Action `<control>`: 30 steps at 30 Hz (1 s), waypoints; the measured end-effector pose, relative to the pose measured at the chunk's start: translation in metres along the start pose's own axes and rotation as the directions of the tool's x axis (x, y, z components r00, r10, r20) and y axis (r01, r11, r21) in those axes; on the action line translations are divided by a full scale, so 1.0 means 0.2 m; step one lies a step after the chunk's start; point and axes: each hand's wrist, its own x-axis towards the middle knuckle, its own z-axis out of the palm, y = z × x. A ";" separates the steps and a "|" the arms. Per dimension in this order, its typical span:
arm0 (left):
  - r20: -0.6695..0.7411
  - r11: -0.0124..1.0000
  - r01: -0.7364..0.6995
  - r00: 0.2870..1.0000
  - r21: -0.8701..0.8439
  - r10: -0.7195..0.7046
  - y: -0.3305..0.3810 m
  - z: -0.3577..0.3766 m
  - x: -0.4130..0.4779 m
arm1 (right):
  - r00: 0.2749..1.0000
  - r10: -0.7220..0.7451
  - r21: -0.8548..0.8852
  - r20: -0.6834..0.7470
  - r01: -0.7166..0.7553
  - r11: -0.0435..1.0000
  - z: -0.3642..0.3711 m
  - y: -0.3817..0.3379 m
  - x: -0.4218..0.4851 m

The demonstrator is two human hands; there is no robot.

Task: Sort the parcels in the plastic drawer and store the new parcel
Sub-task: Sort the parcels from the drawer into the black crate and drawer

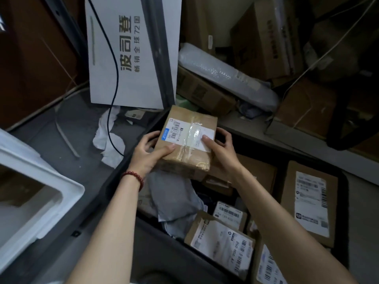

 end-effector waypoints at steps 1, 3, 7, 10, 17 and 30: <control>0.018 1.000 0.018 1.000 -0.020 -0.018 -0.01 -0.02 0.00 | 1.000 0.025 0.004 -0.006 -0.025 1.000 0.00 0.00 0.02; 0.052 0.999 0.024 0.998 -0.035 -0.022 -0.03 -0.05 0.00 | 0.998 0.055 0.014 -0.014 -0.055 0.998 -0.01 0.00 0.03; -0.016 0.997 0.017 1.000 -0.082 -0.018 -0.08 -0.04 0.00 | 0.999 0.046 0.076 -0.019 -0.045 0.996 -0.03 0.03 0.06; -0.156 0.997 -0.026 0.988 -0.069 0.015 -0.05 0.01 0.01 | 0.994 0.032 0.181 -0.102 -0.013 0.983 -0.01 0.02 0.05; -0.013 0.967 0.224 0.974 -0.125 -0.227 -0.02 0.12 0.02 | 0.977 -0.031 0.234 -0.210 0.081 0.969 0.08 0.03 0.00; -0.196 0.994 -0.018 0.980 0.110 0.039 -0.09 0.09 0.06 | 0.962 -0.185 -0.169 -0.201 0.152 0.974 0.03 0.02 -0.09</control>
